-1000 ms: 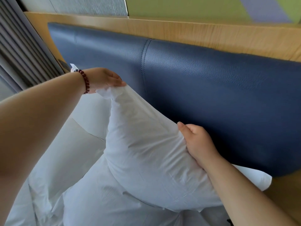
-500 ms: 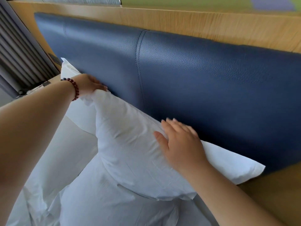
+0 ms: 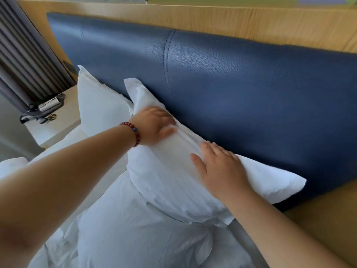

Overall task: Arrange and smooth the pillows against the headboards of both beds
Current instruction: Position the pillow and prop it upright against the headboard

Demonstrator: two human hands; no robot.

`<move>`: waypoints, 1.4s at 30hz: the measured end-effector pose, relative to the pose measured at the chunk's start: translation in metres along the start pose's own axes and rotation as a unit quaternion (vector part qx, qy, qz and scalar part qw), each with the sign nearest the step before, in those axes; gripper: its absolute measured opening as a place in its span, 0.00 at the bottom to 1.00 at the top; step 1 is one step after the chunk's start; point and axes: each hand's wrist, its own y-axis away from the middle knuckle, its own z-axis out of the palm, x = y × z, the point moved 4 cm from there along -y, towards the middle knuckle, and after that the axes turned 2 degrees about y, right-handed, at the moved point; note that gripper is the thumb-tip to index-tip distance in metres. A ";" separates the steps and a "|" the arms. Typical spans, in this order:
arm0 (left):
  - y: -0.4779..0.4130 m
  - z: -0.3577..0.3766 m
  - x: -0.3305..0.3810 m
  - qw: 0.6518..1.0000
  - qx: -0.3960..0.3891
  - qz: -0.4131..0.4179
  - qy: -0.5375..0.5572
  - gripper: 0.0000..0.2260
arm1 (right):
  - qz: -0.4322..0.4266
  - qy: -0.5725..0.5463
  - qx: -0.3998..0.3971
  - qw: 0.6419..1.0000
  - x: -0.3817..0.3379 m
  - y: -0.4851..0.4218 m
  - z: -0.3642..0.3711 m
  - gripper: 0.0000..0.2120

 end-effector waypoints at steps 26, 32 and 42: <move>0.070 0.032 0.076 0.964 0.143 -0.195 0.115 0.26 | -0.005 -0.101 0.234 0.967 0.034 0.080 -0.041 0.24; 0.100 0.019 0.048 0.917 0.192 -0.318 0.144 0.21 | -0.118 -0.085 0.112 0.983 -0.034 0.036 -0.034 0.21; 0.045 0.000 -0.028 0.967 0.186 -0.129 0.117 0.21 | -0.189 -0.120 -0.019 0.974 -0.086 -0.116 -0.023 0.28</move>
